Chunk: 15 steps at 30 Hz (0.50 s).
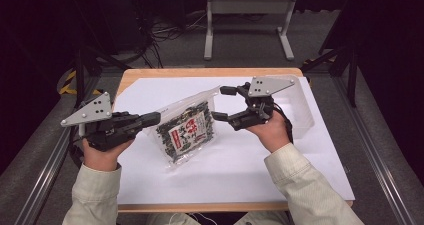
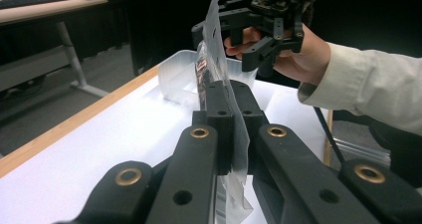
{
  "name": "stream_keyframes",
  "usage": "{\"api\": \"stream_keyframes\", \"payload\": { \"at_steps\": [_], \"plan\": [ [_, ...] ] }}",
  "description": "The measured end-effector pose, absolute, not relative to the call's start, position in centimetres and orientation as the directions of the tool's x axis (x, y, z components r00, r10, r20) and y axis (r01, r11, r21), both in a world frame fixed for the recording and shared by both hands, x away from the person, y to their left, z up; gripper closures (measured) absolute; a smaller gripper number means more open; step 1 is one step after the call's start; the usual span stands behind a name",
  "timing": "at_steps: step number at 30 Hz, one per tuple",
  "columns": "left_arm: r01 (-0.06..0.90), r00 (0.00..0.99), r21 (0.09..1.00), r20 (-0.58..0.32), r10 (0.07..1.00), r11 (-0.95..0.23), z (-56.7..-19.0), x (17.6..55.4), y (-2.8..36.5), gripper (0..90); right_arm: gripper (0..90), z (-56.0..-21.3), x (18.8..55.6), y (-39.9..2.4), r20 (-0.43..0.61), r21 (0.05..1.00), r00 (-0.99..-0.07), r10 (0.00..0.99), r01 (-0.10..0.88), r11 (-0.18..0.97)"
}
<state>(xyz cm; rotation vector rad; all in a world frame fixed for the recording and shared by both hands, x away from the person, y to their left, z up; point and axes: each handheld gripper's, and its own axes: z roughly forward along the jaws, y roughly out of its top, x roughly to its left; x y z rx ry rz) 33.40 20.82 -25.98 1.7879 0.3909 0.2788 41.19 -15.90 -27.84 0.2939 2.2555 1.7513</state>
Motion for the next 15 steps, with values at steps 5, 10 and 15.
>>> {"api": "stream_keyframes", "payload": {
  "at_steps": [5, 10, 15],
  "plan": [
    [0.109, 0.928, 0.970, -0.021, 0.373, -0.217, -25.9, 33.2, 20.4, 89.5, 19.0, -28.0, 41.3, -15.2, -0.082, 0.967, -0.957, 0.278, -0.008, 0.256],
    [0.103, 0.937, 0.970, -0.020, 0.350, -0.220, -25.8, 33.0, 20.0, 89.5, 20.3, -28.2, 41.1, -14.7, -0.085, 0.968, -0.971, 0.225, -0.026, 0.250],
    [0.096, 0.940, 0.970, -0.015, 0.340, -0.224, -25.9, 32.8, 19.3, 89.5, 24.6, -28.4, 40.9, -14.0, -0.082, 0.965, -0.981, 0.178, -0.033, 0.259]
  ]
}}
